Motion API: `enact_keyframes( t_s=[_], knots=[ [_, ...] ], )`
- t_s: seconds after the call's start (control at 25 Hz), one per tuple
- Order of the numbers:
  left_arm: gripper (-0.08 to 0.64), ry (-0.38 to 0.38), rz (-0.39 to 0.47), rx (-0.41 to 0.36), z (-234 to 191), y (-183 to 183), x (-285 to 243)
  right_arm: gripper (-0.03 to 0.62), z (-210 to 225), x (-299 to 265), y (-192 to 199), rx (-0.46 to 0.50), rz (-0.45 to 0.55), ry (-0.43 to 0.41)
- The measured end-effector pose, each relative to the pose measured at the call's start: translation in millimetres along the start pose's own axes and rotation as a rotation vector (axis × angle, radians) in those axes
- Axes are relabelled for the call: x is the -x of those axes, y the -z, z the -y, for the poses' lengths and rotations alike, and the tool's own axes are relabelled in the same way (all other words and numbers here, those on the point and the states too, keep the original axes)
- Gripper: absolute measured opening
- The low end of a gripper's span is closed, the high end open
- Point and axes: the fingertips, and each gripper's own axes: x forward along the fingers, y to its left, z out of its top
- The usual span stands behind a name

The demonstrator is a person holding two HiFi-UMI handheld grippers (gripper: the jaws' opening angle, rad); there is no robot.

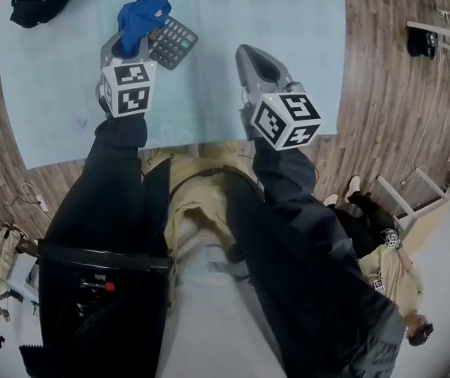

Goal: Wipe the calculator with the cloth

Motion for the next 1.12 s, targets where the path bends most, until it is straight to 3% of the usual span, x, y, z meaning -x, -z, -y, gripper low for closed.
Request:
enact_keyframes(
  t_s=[0.2, 0.72, 1.12],
  knots=[
    [0.094, 0.083, -0.114, -0.087, 41.5, 41.9, -25.7, -0.002, 1.9, 1.8, 9.6, -0.009, -0.022, 0.006],
    [0.094, 0.202, -0.139, -0.069, 83.8, 54.6, -19.9, -0.002, 4.3, 0.8, 12.6, -0.028, -0.022, -0.003],
    [0.094, 0.394, -0.172, -0.05, 138.9, 65.0, -5.5, -0.002, -6.0, -3.2, 8.2, -0.023, -0.017, -0.003]
  ],
)
